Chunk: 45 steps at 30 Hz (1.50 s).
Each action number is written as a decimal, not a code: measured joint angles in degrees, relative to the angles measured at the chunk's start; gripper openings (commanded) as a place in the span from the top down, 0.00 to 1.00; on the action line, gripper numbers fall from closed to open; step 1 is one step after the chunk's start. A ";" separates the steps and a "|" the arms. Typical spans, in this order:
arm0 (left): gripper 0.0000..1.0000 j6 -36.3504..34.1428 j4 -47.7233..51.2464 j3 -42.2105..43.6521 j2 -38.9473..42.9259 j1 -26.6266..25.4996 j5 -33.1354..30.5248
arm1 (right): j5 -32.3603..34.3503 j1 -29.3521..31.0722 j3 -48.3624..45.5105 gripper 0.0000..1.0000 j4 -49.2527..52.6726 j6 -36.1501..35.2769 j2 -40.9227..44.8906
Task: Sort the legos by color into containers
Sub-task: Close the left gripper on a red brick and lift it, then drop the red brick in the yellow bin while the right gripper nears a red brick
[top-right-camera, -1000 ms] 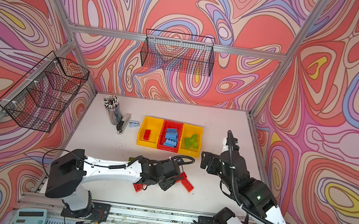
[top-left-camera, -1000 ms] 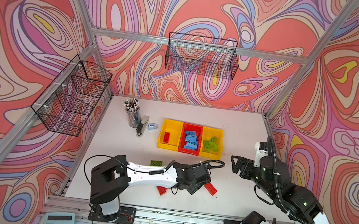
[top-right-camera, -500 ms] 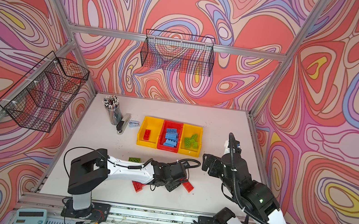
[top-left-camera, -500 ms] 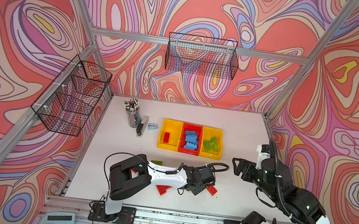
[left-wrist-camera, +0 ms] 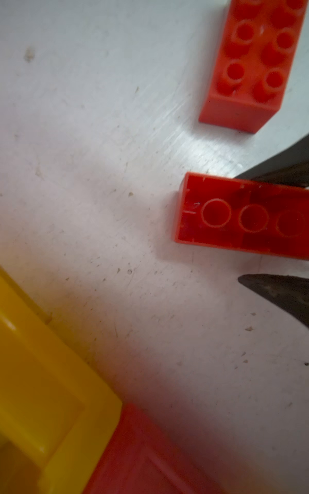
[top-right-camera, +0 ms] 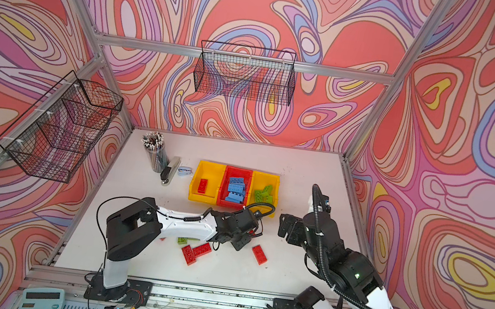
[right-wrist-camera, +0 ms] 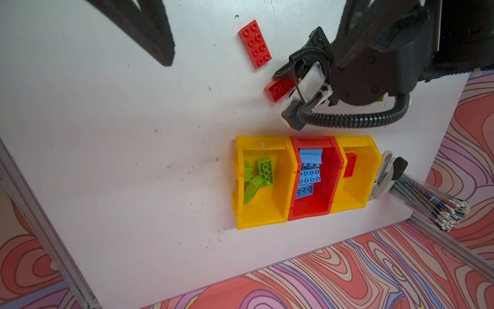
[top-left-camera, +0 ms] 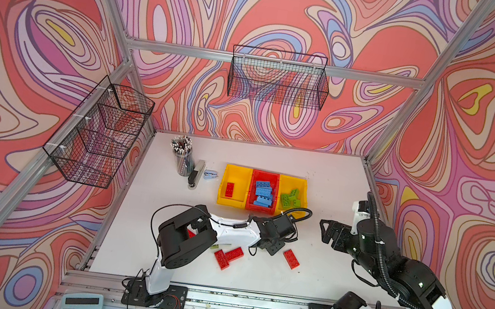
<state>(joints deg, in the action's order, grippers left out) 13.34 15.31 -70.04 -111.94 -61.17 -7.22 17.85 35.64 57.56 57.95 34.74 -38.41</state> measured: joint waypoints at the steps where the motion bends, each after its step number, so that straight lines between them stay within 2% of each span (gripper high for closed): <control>1: 0.81 0.07 0.09 -0.13 -0.02 0.20 0.31 | 0.15 0.00 -0.04 0.02 0.02 -0.02 0.00; 6: 0.92 0.59 2.54 -1.22 -0.07 0.02 -0.11 | 0.39 0.00 -0.13 0.02 0.04 -0.13 0.00; 12: 0.92 3.72 8.52 -1.40 2.38 0.83 -3.06 | 0.09 0.00 -0.83 0.02 -1.01 -0.31 -0.94; 17: 0.90 6.60 11.93 1.18 11.89 4.26 -4.98 | -1.01 0.00 -1.75 0.02 -2.62 -0.63 -2.91; 21: 0.89 8.17 12.87 3.17 20.57 9.22 -6.36 | -1.90 0.00 -1.79 0.02 -4.39 -0.83 -4.61; 25: 0.88 9.68 12.79 4.85 25.18 18.49 -5.01 | -2.95 0.00 -1.79 0.02 -6.19 -1.03 -6.56; 28: 0.88 10.25 12.70 5.05 25.20 25.00 -4.11 | -3.82 0.00 -1.79 0.02 -7.45 -1.20 -7.96; 33: 0.88 10.47 12.70 2.36 20.20 30.38 -1.38 | -4.39 0.00 -1.79 0.02 -8.68 -1.53 -9.49; 41: 0.67 10.51 12.07 -6.23 9.62 33.59 1.86 | -4.39 0.00 -1.79 0.02 -9.49 -2.12 -10.51; 45: 0.52 10.75 12.04 -10.03 5.88 34.77 2.36 | -4.39 0.00 -2.03 0.02 -10.03 -2.12 -10.47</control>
<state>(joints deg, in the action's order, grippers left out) 24.10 27.35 -80.07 -106.06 -26.39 -4.86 13.45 35.64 55.53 47.92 32.62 -48.88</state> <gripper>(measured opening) 0.403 0.982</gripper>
